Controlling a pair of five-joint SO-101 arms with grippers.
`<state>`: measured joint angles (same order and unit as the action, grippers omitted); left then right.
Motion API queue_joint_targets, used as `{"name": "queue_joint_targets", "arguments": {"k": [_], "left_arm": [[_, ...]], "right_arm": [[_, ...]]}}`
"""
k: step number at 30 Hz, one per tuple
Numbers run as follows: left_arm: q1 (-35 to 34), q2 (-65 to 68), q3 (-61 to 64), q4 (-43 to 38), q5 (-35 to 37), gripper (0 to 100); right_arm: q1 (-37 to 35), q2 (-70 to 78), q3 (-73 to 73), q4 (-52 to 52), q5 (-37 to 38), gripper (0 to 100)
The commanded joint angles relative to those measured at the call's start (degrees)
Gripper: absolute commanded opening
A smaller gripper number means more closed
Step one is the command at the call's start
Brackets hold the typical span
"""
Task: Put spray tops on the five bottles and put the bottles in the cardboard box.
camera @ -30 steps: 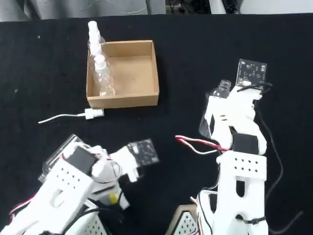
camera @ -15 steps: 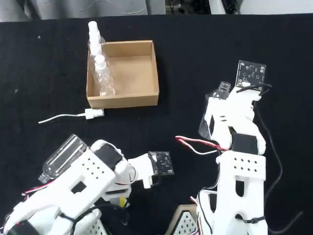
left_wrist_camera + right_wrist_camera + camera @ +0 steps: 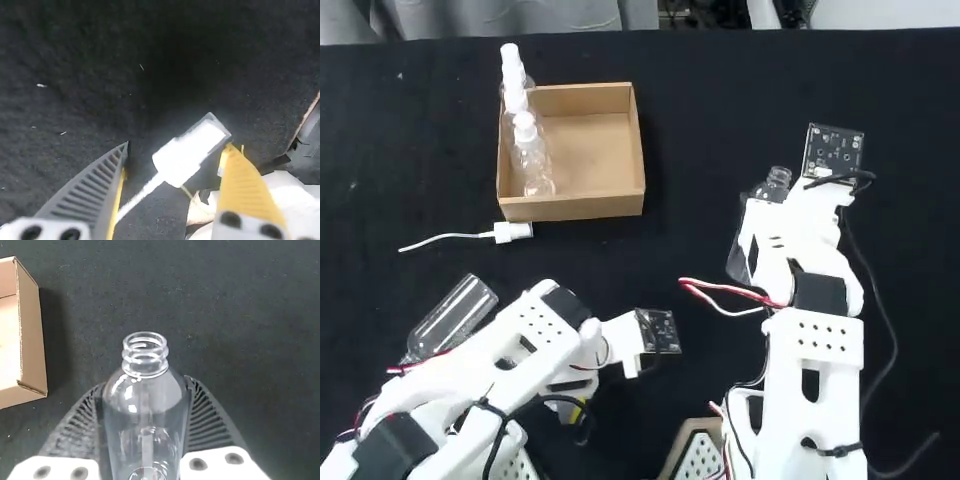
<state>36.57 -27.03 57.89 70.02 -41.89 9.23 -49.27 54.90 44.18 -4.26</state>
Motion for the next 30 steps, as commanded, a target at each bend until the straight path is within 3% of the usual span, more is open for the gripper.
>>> {"name": "queue_joint_targets", "arguments": {"k": [1,12,21,30], "left_arm": [[0.0,-0.1,-0.6,-0.8,-0.3,27],[-0.2,-0.4,0.4,-2.7,-0.2,20],[-9.4,-0.4,-0.2,-2.7,-0.1,20],[-9.7,0.0,-0.2,-2.8,3.4,15]], "right_arm": [[0.9,-2.2,-0.3,-2.0,0.1,1.5],[0.9,-2.2,-0.3,-2.0,0.1,1.5],[0.9,-2.2,-0.3,-2.0,0.1,1.5],[0.9,-2.2,-0.3,-2.0,0.1,1.5]]}}
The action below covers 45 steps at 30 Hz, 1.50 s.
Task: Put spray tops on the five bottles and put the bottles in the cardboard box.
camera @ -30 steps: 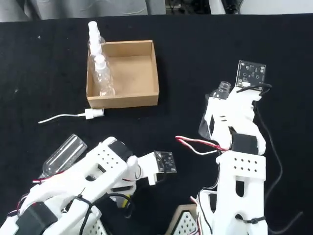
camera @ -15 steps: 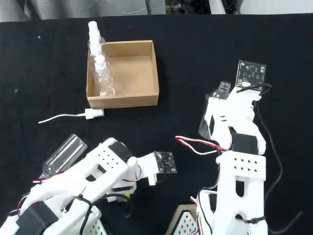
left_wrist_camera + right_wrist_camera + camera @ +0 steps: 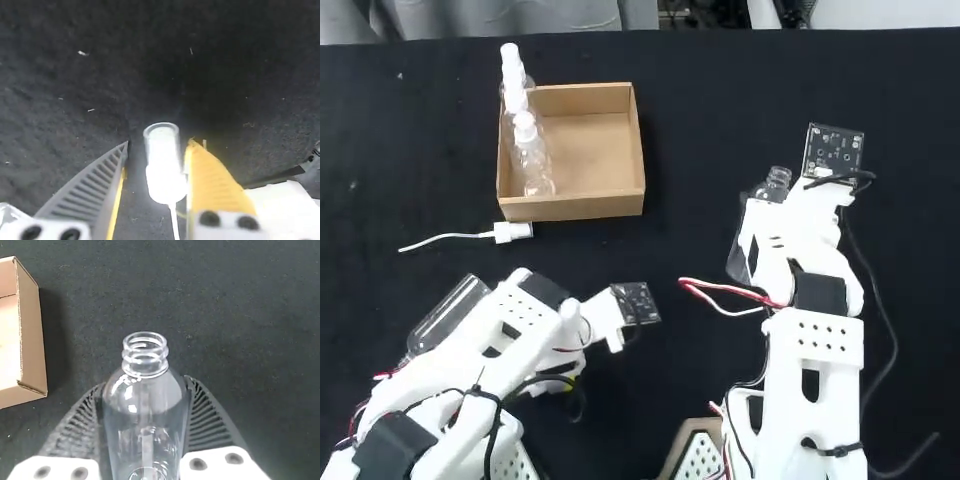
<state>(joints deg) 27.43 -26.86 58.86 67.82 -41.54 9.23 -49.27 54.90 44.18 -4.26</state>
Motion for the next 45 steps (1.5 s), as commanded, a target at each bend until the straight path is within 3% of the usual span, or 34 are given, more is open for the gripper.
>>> {"name": "queue_joint_targets", "arguments": {"k": [1,10,15,20,38,45], "left_arm": [[-0.6,-0.2,-1.1,-0.6,3.7,15],[-0.6,-0.1,3.3,-7.6,9.0,14],[-1.2,-0.6,3.5,-7.6,9.2,14],[-1.0,-0.6,0.7,-5.0,9.0,3],[-1.3,-0.6,-13.3,7.9,9.2,3],[-7.8,-0.6,-21.6,12.9,9.3,3]], "right_arm": [[0.9,-2.2,-0.3,-2.0,0.1,1.5],[0.9,-2.2,-0.3,-2.0,0.1,1.5],[0.9,-2.2,-0.3,-2.0,0.1,1.5],[0.9,-2.2,-0.3,-2.0,0.1,1.5],[0.9,-2.2,-0.3,-1.9,0.1,1.5],[0.8,-2.2,-0.3,-1.9,0.1,1.5]]}}
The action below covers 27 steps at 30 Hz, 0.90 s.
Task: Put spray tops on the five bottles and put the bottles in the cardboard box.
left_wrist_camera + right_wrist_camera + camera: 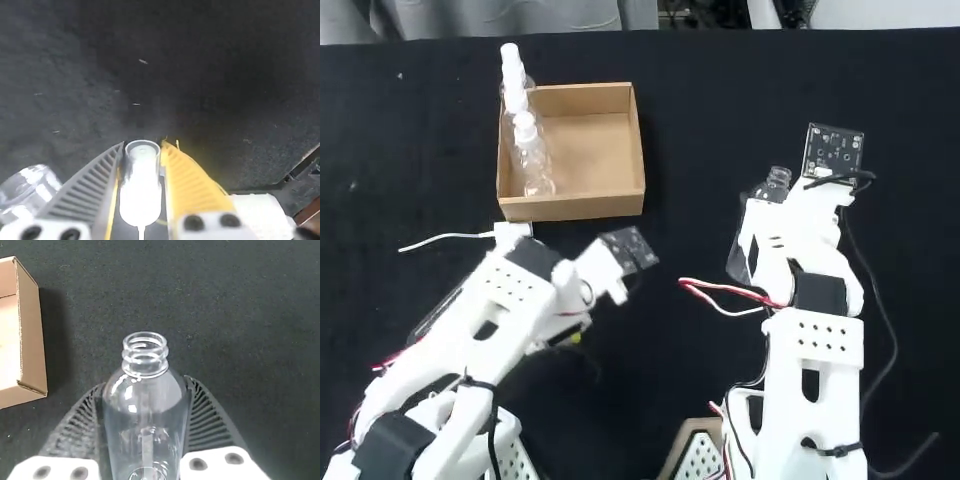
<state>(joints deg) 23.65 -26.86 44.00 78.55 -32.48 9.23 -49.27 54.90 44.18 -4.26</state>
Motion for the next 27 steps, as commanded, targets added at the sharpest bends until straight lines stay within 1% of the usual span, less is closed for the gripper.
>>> {"name": "queue_joint_targets", "arguments": {"k": [1,3,7,12,15,18,27], "left_arm": [[-4.9,-0.6,-8.0,2.8,0.3,3],[-6.0,-0.6,-10.1,4.5,0.5,3],[-6.7,-0.6,-13.9,6.7,6.5,3],[-6.6,-0.6,-16.7,6.8,12.2,3],[-6.6,-0.7,-18.4,6.8,14.9,3],[-6.6,-0.7,-20.8,6.8,19.3,3],[-6.5,-1.0,-25.5,6.4,29.9,3]], "right_arm": [[0.8,-2.2,-0.3,-1.9,0.1,1.5],[0.8,-2.2,-0.3,-1.9,0.1,1.5],[0.8,-2.2,-0.2,-1.9,0.1,1.5],[0.7,-2.5,-0.2,-1.9,-0.4,1.5],[-0.8,-2.6,-0.3,-1.8,-0.4,1.5],[-2.4,-2.6,-0.3,-1.6,-0.4,1.5],[-2.5,-2.7,-0.4,-1.3,-0.4,1.5]]}}
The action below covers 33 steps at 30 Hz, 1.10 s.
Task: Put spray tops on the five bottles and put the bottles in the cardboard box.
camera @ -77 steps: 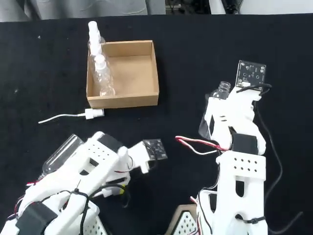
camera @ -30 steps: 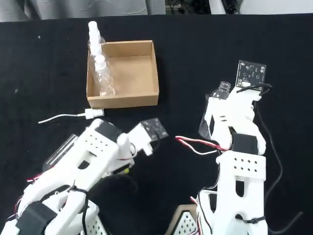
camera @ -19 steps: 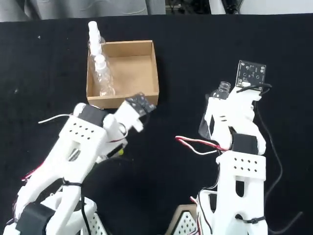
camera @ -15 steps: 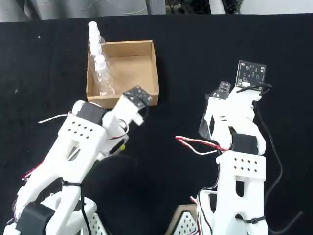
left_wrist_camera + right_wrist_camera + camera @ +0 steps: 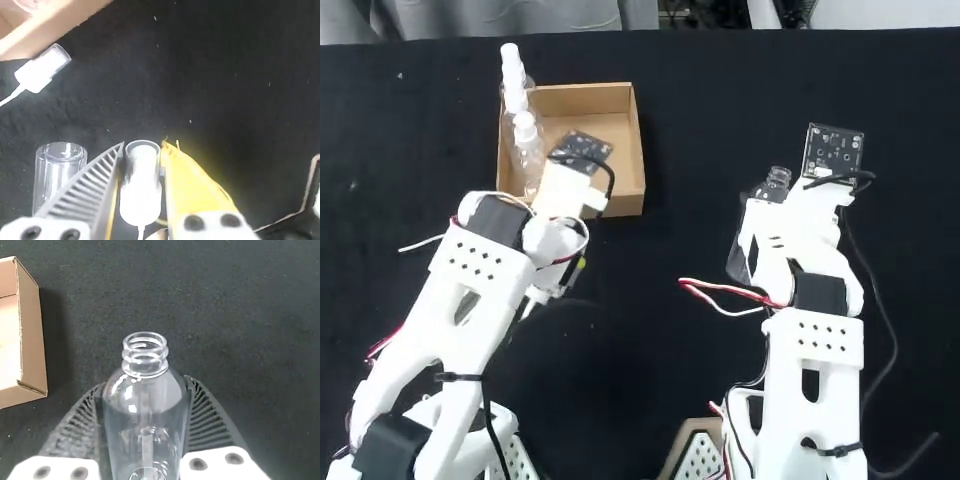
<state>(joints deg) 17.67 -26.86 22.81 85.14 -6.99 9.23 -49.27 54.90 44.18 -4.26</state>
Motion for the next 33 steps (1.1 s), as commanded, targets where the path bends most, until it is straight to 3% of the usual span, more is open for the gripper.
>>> {"name": "queue_joint_targets", "arguments": {"k": [1,6,12,27,33], "left_arm": [[-0.6,-1.6,-4.7,-0.3,5.5,3],[-0.7,-8.1,-4.7,-1.0,9.7,3],[-5.8,-15.1,2.1,-12.4,17.3,3],[-7.2,-25.1,5.8,-25.2,25.8,3],[-12.8,-25.4,5.9,-30.1,32.0,3]], "right_arm": [[-2.5,-2.7,-0.4,-1.2,-0.4,1.4],[-2.5,-8.4,-1.0,4.0,0.1,1.2],[-6.4,-16.2,4.5,1.7,0.1,1.5],[-13.5,-17.8,6.5,1.7,0.2,1.5],[-13.5,-19.6,6.5,3.0,4.5,1.2]]}}
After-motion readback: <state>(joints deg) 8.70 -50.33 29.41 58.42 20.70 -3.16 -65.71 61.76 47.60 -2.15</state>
